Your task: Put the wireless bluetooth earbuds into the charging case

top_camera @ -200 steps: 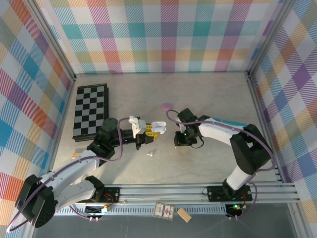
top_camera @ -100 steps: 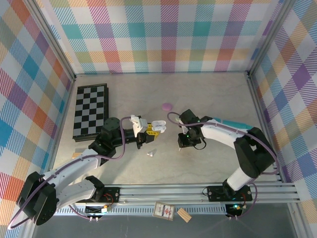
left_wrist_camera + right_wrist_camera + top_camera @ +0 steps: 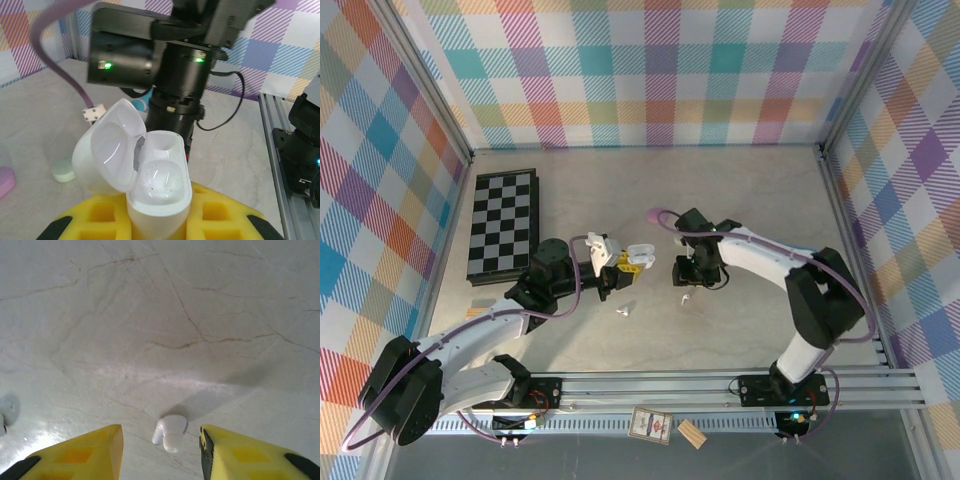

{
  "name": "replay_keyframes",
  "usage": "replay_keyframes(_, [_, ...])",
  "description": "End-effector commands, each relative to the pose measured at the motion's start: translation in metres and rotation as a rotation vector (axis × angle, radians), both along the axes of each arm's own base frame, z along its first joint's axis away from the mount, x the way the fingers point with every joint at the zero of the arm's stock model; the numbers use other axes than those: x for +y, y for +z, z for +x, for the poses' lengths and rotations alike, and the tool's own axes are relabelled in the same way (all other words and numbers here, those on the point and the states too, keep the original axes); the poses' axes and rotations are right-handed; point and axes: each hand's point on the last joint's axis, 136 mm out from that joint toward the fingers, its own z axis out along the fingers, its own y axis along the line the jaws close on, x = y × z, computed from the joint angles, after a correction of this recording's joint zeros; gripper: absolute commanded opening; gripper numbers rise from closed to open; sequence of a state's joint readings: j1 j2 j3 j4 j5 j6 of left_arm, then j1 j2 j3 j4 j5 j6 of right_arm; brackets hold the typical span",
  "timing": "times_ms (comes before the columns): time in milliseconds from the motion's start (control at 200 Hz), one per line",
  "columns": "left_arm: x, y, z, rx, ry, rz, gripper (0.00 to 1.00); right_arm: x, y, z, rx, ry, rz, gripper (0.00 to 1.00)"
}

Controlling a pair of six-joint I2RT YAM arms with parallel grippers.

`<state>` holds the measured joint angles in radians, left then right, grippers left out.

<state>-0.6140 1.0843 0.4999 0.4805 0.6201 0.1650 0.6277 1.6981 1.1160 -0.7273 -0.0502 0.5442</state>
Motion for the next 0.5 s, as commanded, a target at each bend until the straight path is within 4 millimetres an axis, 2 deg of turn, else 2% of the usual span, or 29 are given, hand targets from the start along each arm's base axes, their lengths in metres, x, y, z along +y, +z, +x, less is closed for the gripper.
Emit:
replay_keyframes(0, [0.002, 0.012, -0.006, -0.051, -0.01, -0.027, 0.18, -0.006, -0.007, -0.023, 0.173, -0.097, -0.06, 0.46])
replay_keyframes(115, [0.004, 0.012, -0.007, -0.06, -0.004, -0.025, 0.18, -0.006, -0.017, -0.026, 0.22, -0.098, -0.082, 0.46])
replay_keyframes(495, [0.005, 0.009, -0.009, -0.058, -0.005, -0.02, 0.19, 0.001, -0.035, -0.026, 0.273, -0.09, -0.079, 0.33])
